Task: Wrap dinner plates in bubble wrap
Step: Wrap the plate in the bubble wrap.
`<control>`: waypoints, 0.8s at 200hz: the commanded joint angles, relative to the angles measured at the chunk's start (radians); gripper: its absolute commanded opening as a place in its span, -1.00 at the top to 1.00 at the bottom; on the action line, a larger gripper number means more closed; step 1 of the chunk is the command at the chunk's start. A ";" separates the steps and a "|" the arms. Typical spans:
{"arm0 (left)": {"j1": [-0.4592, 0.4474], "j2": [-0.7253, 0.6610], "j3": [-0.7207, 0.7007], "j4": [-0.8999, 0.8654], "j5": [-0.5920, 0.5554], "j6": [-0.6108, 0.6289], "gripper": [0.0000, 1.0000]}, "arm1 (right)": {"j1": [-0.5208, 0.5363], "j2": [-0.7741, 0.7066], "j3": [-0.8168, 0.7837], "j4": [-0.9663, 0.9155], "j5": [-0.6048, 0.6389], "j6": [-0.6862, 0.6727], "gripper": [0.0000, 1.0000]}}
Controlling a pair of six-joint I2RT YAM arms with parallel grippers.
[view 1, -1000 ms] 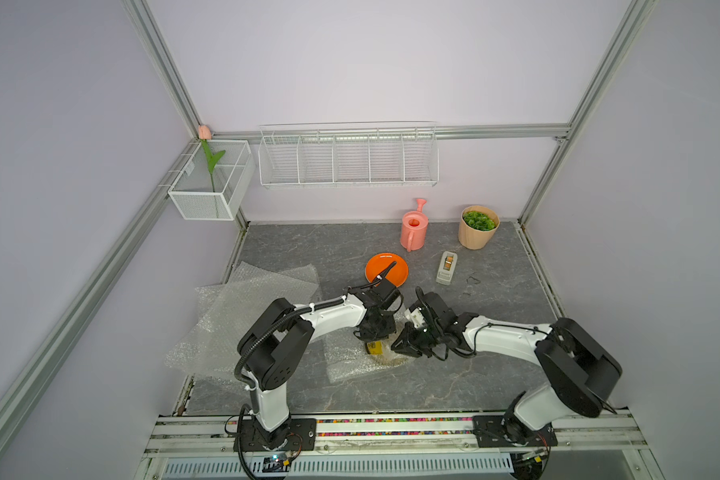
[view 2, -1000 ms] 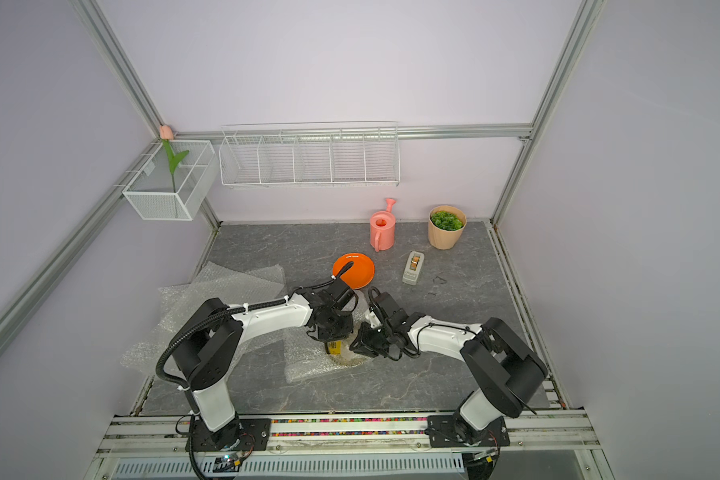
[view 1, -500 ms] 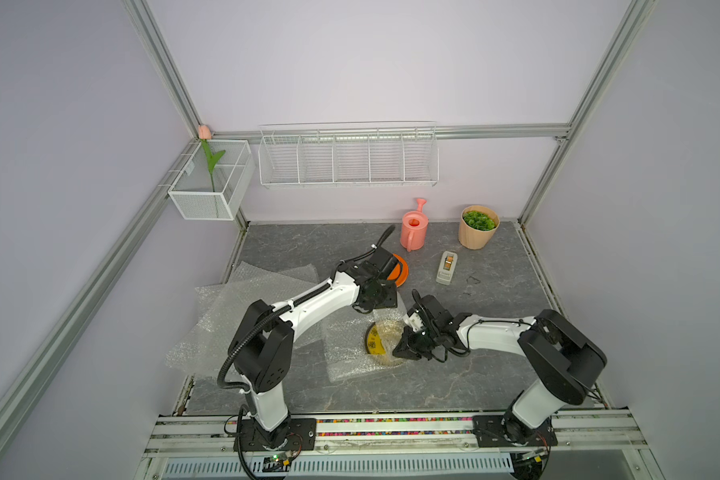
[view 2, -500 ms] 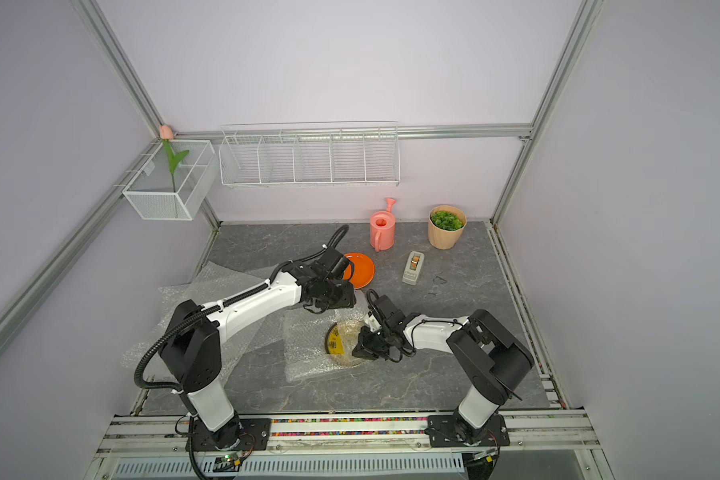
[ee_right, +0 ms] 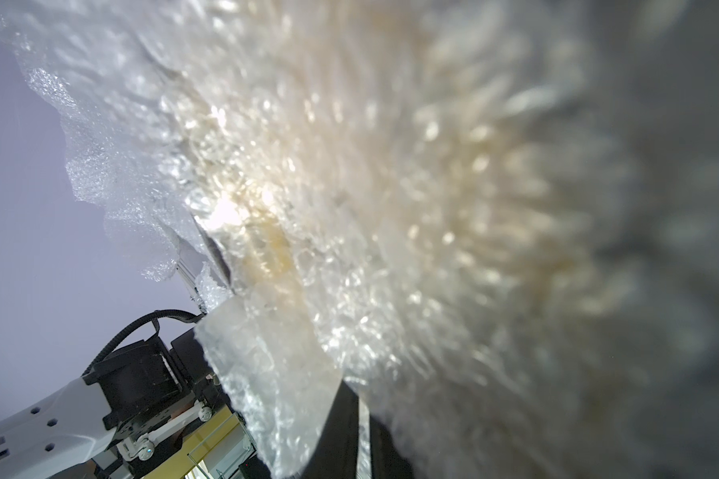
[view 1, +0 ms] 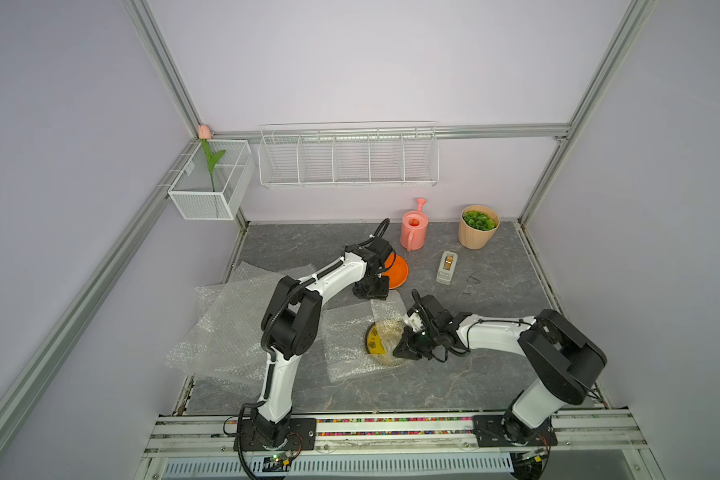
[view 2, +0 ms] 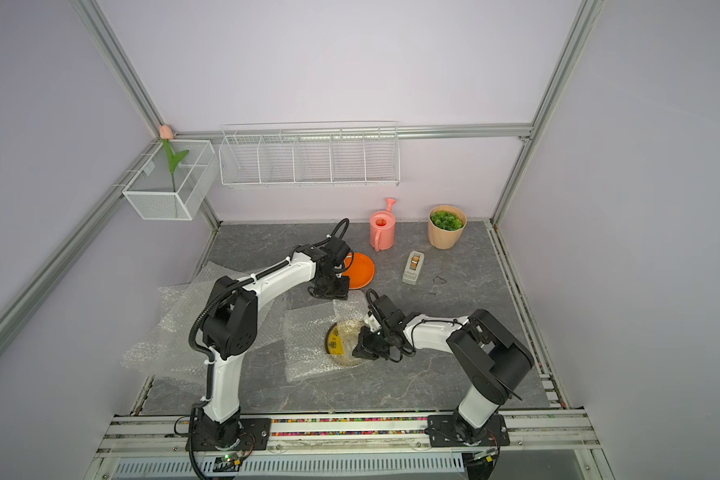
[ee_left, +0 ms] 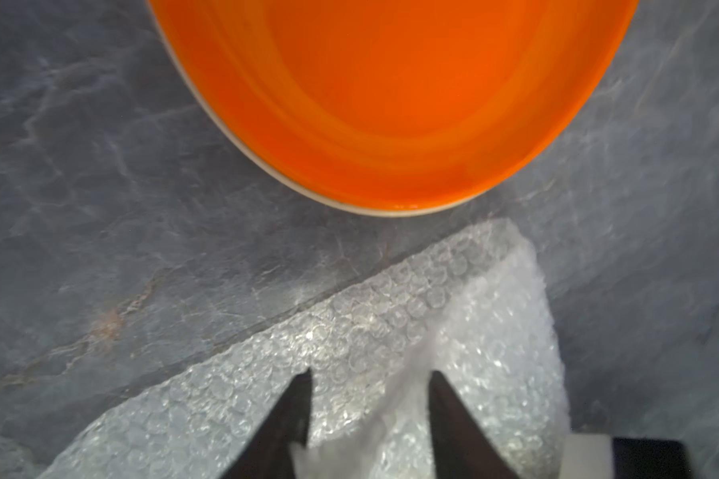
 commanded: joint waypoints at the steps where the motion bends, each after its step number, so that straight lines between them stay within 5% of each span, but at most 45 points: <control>1: -0.003 -0.043 0.000 0.015 0.054 0.000 0.84 | 0.003 0.023 -0.006 -0.086 0.046 -0.009 0.79; 8: -0.003 -0.058 -0.004 0.016 0.064 -0.003 1.00 | 0.003 0.024 -0.007 -0.086 0.049 -0.008 0.80; 51: -0.020 -0.193 -0.104 0.038 0.162 -0.046 1.00 | 0.000 0.029 -0.017 -0.055 0.077 0.034 0.86; 124: -0.198 -0.351 -0.463 0.220 0.205 -0.277 1.00 | -0.002 0.063 -0.021 0.007 0.075 0.065 0.86; 160: -0.216 -0.377 -0.650 0.411 0.272 -0.375 1.00 | -0.003 0.067 -0.028 0.009 0.085 0.064 0.86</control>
